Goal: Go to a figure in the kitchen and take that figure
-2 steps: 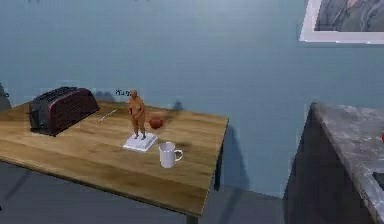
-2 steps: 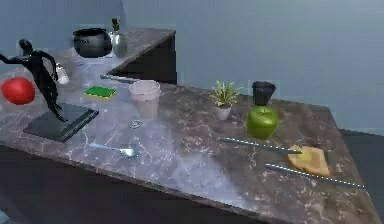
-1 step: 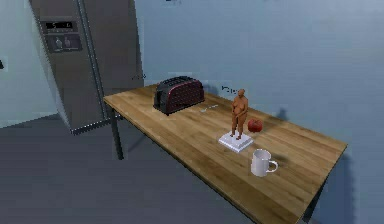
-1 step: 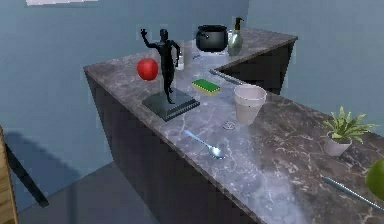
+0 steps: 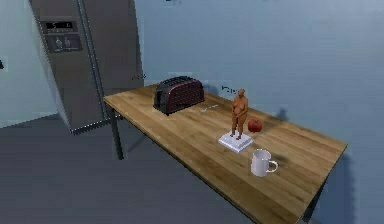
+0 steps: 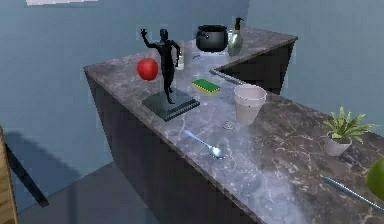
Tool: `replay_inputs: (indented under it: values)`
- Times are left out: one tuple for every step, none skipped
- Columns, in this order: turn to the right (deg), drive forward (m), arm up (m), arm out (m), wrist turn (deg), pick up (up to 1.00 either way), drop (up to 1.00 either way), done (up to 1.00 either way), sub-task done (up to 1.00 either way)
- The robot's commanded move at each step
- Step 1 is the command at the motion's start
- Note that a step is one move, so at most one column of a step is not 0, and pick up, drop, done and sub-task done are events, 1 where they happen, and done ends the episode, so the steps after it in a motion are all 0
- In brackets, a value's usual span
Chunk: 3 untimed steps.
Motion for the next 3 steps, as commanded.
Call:
replay_inputs:
  values:
    - [0.0,0.0,0.38,0.0,0.0,0.0,0.0,0.0,0.0]
    - [0.0,0.0,0.0,0.38,0.0,0.0,0.0,0.0,0.0]
    - [0.0,0.0,0.0,0.0,45.0,0.0,0.0,0.0,0.0]
